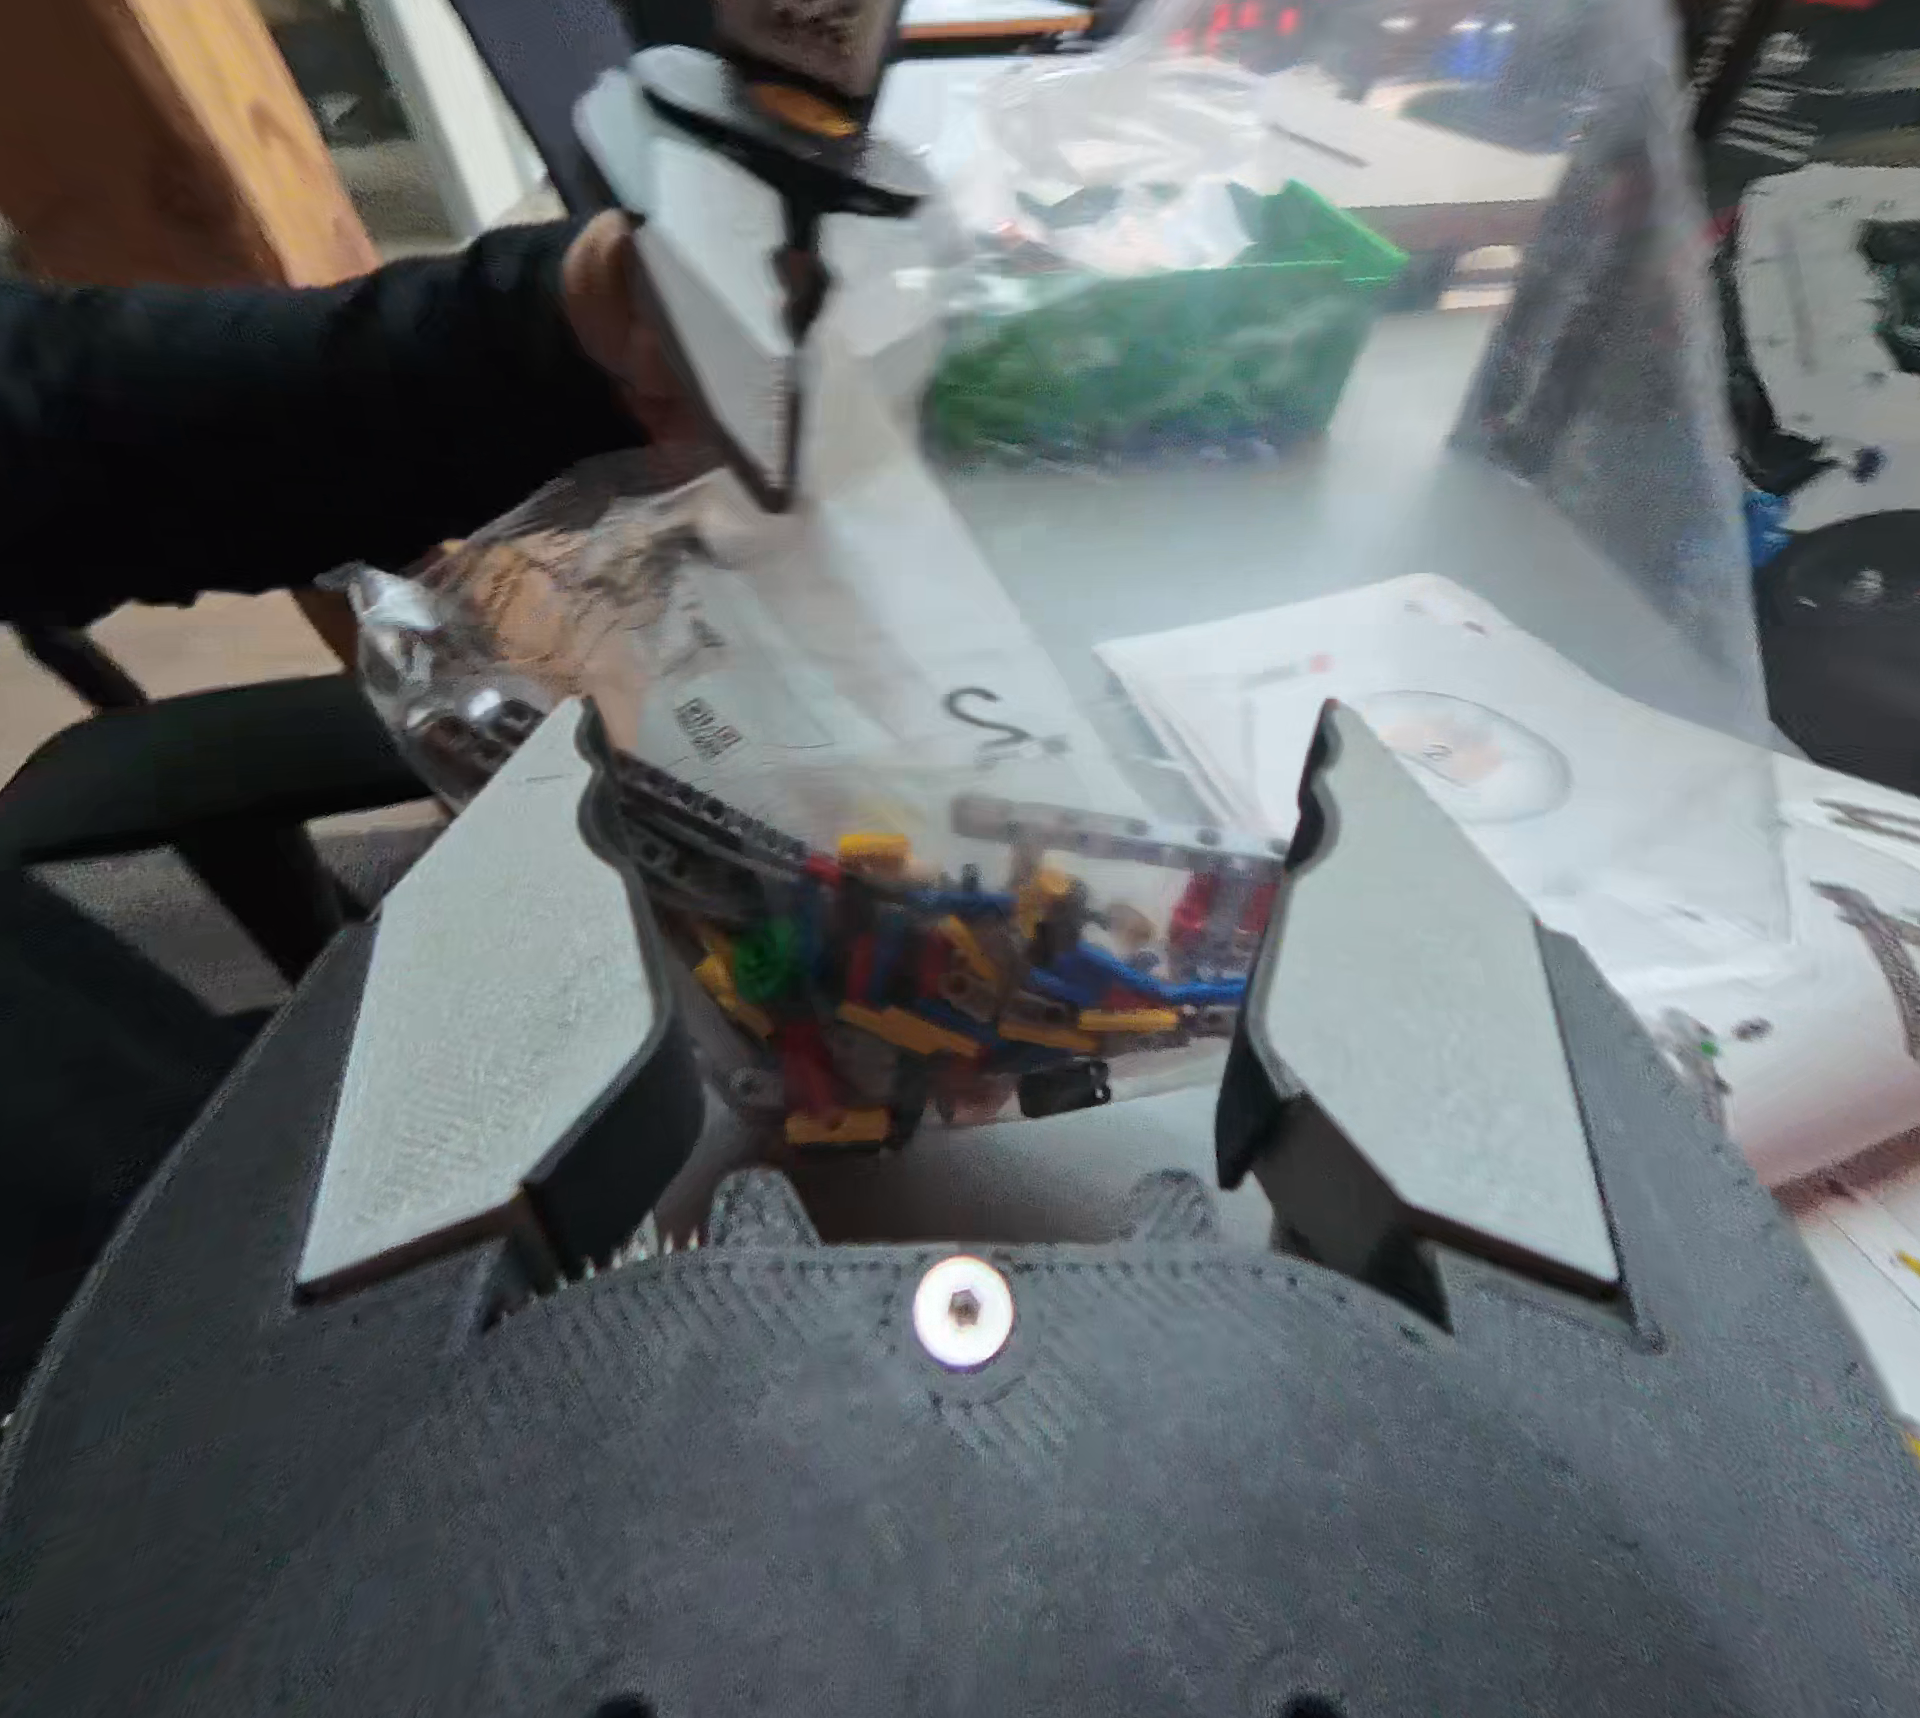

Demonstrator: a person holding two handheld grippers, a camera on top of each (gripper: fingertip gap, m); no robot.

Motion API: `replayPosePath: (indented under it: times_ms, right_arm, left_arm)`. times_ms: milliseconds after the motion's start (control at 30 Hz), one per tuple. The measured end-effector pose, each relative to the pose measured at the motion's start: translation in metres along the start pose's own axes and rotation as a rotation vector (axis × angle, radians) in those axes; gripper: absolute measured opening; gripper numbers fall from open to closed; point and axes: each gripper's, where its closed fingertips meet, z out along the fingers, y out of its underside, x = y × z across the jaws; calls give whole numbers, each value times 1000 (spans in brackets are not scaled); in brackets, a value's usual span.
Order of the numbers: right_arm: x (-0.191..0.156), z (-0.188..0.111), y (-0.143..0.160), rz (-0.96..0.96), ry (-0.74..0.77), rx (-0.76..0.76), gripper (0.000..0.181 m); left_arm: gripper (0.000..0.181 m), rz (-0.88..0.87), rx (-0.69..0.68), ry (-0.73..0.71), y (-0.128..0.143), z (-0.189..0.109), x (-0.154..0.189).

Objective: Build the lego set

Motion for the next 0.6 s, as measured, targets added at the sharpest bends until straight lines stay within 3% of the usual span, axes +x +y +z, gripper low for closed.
replayPosePath:
  times_ms: [33,200,233,367,400,533,600]
  right_arm:
    - [-9,4,2,-31,-26,-23,128]
    - [-17,19,2,-30,-60,-10,127]
    - [-19,17,-2,-22,-80,18,115]
    - [-33,9,-4,-45,-201,55,11]
    - [-36,9,-4,-43,-217,61,0]
    - [-34,8,-11,31,-223,114,5]
    - [-37,1,-12,121,-291,141,41]
  left_arm:
    - [0,-19,9,12,-1,3,-2]
    - [0,-11,-62,11,2,25,-3]
    - [0,-25,-63,12,2,28,-2]
    - [0,-71,-2,39,-3,26,3]
    - [0,-79,7,45,-4,25,4]
    - [0,-105,34,7,-3,27,-4]
    - [0,-75,58,-89,-7,20,-16]
